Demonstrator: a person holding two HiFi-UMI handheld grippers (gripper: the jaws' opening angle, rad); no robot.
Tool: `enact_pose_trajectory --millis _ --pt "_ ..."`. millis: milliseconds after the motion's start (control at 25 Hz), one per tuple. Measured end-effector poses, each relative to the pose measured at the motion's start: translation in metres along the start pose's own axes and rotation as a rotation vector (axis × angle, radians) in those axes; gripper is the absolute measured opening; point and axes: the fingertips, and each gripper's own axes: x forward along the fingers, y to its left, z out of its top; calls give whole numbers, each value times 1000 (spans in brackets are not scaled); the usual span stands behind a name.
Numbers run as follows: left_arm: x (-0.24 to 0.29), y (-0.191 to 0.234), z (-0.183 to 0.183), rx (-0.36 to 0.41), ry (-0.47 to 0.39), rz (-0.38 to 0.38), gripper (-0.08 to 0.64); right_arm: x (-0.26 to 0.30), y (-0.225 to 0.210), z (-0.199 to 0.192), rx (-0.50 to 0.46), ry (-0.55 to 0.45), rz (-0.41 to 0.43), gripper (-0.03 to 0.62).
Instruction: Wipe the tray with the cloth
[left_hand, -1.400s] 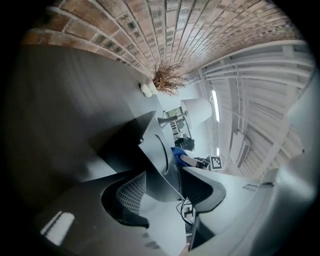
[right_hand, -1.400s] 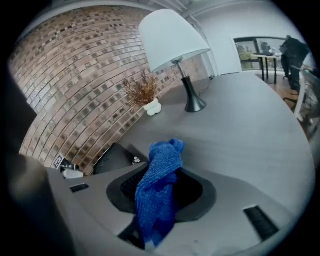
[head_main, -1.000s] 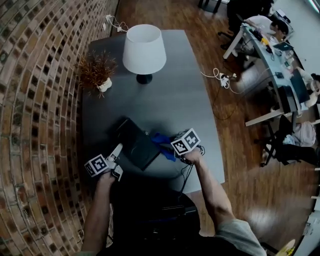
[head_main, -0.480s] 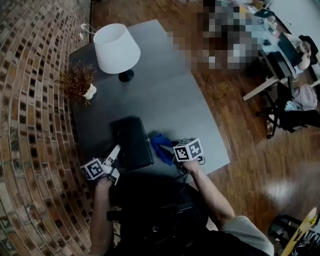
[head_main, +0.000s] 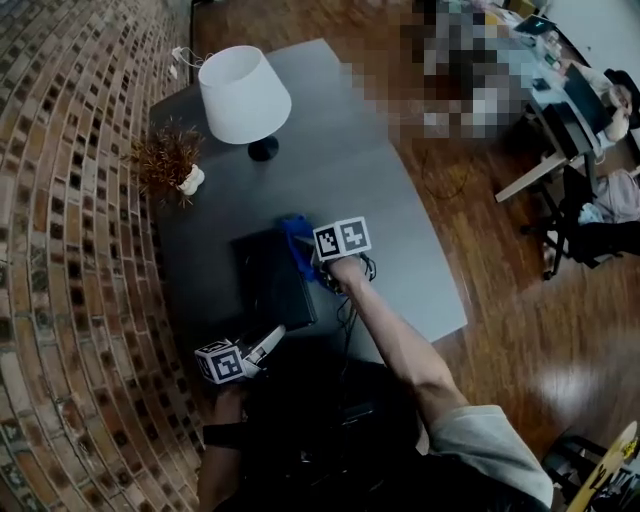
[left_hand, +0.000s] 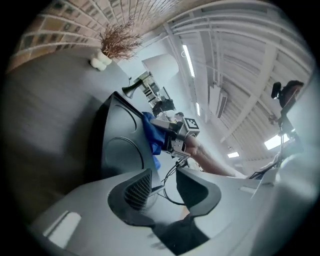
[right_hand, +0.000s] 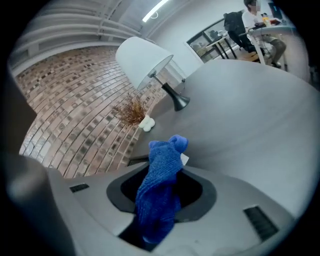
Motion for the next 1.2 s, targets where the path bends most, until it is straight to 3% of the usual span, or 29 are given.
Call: enact_pose_trajectory --millis 240,320,560,720,880,960,1080,1200 --pt "14 -7 -5 25 24 -46 124 -25 17 -67 -62 131 94 130" --pt "15 -9 -4 25 16 -46 115 -32 16 -73 -71 136 101 130" --pt "13 -6 0 5 -66 -45 109 -8 -20 14 -19 -43 -43 130" --pt "13 -9 -2 -2 -81 -48 83 22 -17 -17 -64 118 -11 129" --pt "11 -9 3 -6 -100 -43 77 -3 -3 -64 -211 298 115 127" --pt "11 -7 4 1 -108 -37 72 -16 -6 -64 -242 329 125 127" --pt "10 -2 3 11 -109 -40 72 -15 -23 -24 -239 229 17 129" --pt "10 -4 3 -14 -112 -42 72 10 -25 8 -183 113 -39 129"
